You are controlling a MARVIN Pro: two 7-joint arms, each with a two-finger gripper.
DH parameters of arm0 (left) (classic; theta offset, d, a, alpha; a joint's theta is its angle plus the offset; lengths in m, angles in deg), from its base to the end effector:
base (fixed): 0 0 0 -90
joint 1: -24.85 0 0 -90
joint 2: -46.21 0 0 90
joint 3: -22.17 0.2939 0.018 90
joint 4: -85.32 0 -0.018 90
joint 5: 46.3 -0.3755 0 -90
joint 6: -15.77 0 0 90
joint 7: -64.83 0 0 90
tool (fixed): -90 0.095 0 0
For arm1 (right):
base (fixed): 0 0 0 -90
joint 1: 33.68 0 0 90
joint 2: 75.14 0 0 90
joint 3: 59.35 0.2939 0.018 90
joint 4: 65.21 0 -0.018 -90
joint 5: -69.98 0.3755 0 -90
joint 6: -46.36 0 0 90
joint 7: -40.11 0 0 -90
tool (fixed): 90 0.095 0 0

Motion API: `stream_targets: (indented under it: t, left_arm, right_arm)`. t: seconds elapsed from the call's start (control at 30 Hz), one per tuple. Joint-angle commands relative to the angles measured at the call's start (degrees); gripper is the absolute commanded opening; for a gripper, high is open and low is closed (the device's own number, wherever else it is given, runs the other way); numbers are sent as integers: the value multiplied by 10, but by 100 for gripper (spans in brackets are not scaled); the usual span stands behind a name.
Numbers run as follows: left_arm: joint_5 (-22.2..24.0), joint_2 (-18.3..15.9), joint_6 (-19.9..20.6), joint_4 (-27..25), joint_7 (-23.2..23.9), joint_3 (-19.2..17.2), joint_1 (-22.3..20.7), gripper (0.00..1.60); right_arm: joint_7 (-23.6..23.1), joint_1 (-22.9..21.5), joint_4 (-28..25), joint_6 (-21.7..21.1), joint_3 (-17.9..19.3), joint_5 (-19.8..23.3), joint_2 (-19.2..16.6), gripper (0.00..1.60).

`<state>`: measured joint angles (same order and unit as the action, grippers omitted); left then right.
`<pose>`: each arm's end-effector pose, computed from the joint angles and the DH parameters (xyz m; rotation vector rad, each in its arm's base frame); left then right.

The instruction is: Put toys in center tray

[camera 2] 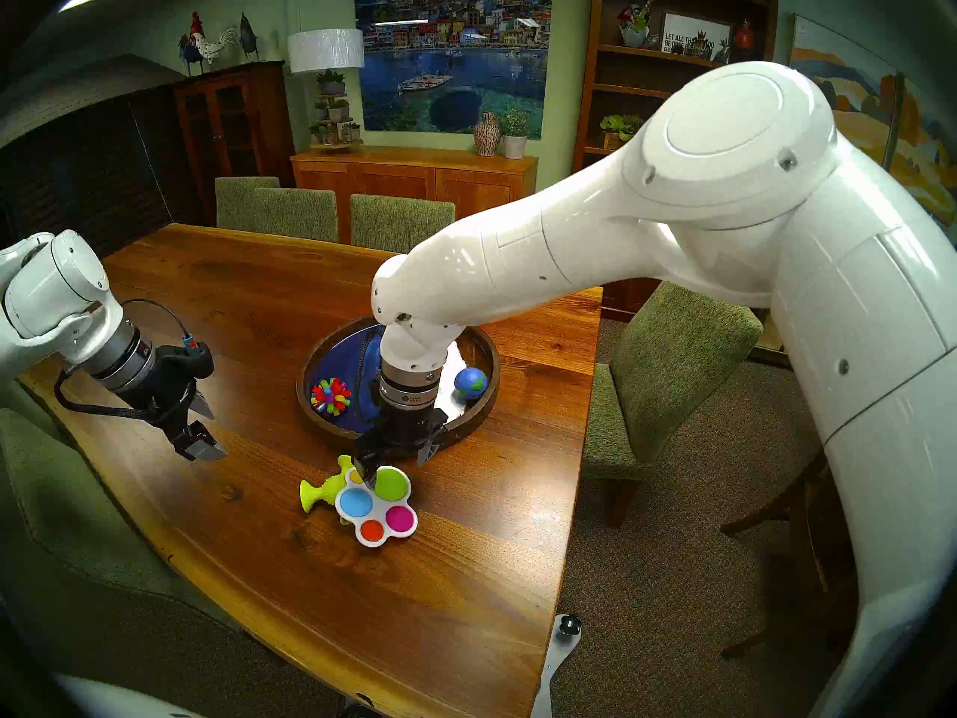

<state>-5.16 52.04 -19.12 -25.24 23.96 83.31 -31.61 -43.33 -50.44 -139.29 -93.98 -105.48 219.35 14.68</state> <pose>0.4061 0.1452 -0.1076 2.7795 -1.3115 0.4284 0.4631 0.2757 -0.2312 -2.7442 -0.9990 0.0821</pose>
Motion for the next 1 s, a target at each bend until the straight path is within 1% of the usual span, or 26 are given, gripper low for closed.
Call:
stream_targets:
  t: [0.0, 0.33, 0.77, 0.83, 0.87, 0.9, 0.93, 0.97]
  left_arm:
    - [1, 4, -1, -1, -1, -12, -11, 160]
    - [1, 4, -1, -1, -1, -12, -11, 160]
    - [1, 4, -1, -1, -1, -12, -11, 160]
    - [1, 4, -1, -1, -1, -12, -11, 160]
    - [1, 4, -1, -1, -1, -12, -11, 160]
    - [1, 4, -1, -1, -1, -12, -11, 160]
    - [1, 4, -1, -1, -1, -12, -11, 160]
    - [1, 4, -1, -1, -1, -12, -11, 160]
  right_arm:
    - [-14, 3, 20, 3, 9, -14, -2, 160]
    - [-27, 18, 29, 14, 9, -29, -3, 160]
    - [-36, 29, 35, 21, 3, -34, -5, 159]
    - [-36, 30, 36, 21, 2, -34, -5, 128]
    - [-36, 30, 37, 21, 1, -34, -4, 99]
    - [-36, 30, 37, 21, 1, -34, -4, 82]
    - [-35, 31, 38, 21, 1, -33, -3, 64]
    - [-35, 31, 38, 21, 0, -32, -3, 54]
